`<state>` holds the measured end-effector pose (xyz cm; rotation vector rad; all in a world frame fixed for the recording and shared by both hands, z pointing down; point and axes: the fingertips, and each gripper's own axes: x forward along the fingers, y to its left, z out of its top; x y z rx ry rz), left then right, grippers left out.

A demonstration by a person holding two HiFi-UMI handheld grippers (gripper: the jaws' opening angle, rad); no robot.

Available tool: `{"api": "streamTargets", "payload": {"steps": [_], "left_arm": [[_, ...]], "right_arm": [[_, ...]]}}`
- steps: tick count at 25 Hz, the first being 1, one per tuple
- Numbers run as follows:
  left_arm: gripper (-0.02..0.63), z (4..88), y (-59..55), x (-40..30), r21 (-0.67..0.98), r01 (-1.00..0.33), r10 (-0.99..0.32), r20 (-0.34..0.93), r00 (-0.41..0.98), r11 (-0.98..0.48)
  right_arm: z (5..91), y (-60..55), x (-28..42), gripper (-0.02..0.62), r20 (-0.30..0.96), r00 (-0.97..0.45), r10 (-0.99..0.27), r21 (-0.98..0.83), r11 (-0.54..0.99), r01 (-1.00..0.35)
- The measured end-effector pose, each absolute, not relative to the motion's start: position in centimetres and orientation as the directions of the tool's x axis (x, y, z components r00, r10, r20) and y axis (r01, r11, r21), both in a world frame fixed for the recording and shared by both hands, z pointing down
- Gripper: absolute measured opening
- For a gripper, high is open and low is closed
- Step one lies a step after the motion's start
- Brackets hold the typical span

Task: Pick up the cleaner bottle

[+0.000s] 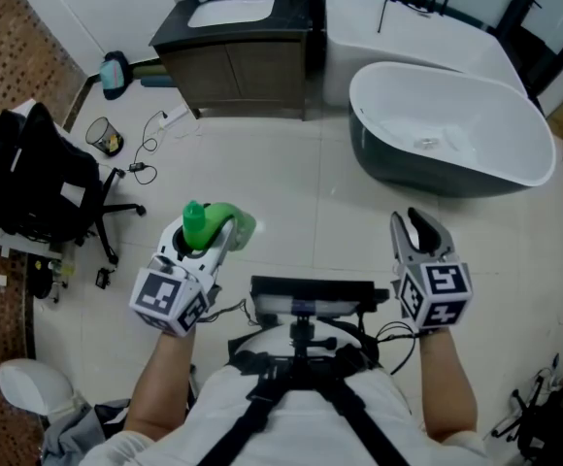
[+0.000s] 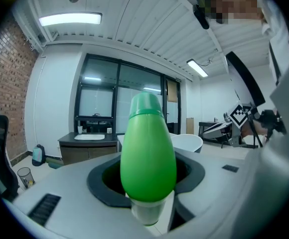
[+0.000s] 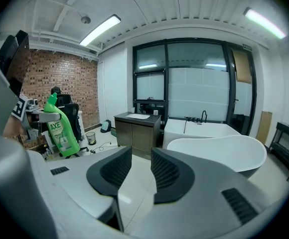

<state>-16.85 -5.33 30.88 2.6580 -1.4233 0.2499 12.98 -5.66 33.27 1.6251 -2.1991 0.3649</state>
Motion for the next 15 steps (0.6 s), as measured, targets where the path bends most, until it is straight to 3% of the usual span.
{"api": "streamTargets", "payload": {"steps": [15], "left_arm": [[0.181, 30.0, -5.8, -15.7, 0.018, -0.818, -0.801, 0.194, 0.567, -0.575]], "right_arm": [[33.0, -6.1, 12.2, 0.130, 0.429, -0.290, -0.855, 0.006, 0.323, -0.946]]}}
